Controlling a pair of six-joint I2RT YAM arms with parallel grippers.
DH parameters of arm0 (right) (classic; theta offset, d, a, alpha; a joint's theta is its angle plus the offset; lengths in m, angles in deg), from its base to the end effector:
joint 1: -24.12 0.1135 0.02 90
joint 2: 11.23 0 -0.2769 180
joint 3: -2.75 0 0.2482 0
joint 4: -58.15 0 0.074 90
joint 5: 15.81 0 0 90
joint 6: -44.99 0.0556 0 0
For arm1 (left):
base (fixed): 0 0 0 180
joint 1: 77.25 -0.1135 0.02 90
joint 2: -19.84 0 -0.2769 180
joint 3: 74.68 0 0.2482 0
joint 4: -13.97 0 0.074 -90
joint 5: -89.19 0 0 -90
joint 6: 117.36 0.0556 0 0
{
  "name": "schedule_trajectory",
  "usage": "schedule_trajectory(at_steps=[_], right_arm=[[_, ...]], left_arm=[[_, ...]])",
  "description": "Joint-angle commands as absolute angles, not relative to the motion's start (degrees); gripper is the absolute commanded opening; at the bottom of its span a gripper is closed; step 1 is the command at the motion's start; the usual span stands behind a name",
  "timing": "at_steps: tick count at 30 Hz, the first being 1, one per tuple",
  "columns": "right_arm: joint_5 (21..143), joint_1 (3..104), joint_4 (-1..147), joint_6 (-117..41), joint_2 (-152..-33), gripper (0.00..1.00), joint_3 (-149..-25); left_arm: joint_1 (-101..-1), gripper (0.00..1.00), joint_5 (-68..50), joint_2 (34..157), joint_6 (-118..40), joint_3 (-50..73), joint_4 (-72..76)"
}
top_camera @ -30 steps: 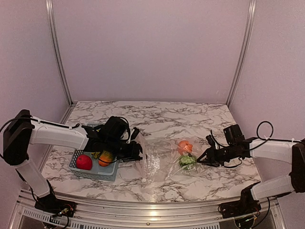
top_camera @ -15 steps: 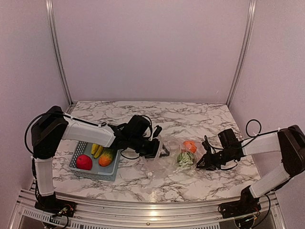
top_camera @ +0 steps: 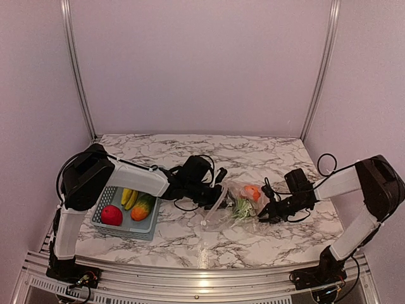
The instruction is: Open the zip-top bag and remove the fake food
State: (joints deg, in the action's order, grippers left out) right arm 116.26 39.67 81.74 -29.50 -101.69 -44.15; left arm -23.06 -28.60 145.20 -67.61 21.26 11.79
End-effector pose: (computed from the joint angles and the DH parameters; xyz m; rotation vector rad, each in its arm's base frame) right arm 0.2278 0.1021 0.1131 -0.2131 2.7299 1.1593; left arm 0.2723 -0.4218 0.1529 0.6233 2.3523 -1.3938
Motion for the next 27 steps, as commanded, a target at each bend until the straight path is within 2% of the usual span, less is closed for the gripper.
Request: schedule_trajectory(at_steps=[1, 6, 11, 18, 22, 26, 27], right_arm=[[114.41, 41.08, 83.74, -32.79, -104.37, 0.00, -46.18], [113.40, 44.16, 84.98, -33.62, -105.57, 0.00, -48.61], [113.13, 47.00, 84.23, -32.35, -105.85, 0.00, -50.67], [115.16, 47.57, 82.47, -30.92, -104.32, 0.00, -51.38], [115.28, 47.51, 83.72, -32.07, -104.10, 0.00, -51.91], [115.35, 47.50, 83.05, -31.00, -103.58, 0.00, -51.01], [115.14, 47.50, 82.73, -30.57, -103.30, 0.00, -50.60]], left_arm=[[-22.26, 0.70, -31.16, 147.66, -66.16, 24.40, 14.35], [-21.07, 0.80, -32.70, 148.27, -63.59, 27.04, 13.42], [-20.06, 0.86, -30.97, 149.72, -60.41, 29.75, 6.38], [-19.95, 0.89, -22.38, 152.05, -56.26, 33.52, -8.28], [-19.81, 0.90, -19.79, 153.65, -54.76, 35.45, -12.42], [-19.68, 0.94, -16.81, 155.26, -52.85, 38.60, -17.61], [-19.76, 0.92, -16.52, 154.84, -52.74, 38.40, -18.28]])
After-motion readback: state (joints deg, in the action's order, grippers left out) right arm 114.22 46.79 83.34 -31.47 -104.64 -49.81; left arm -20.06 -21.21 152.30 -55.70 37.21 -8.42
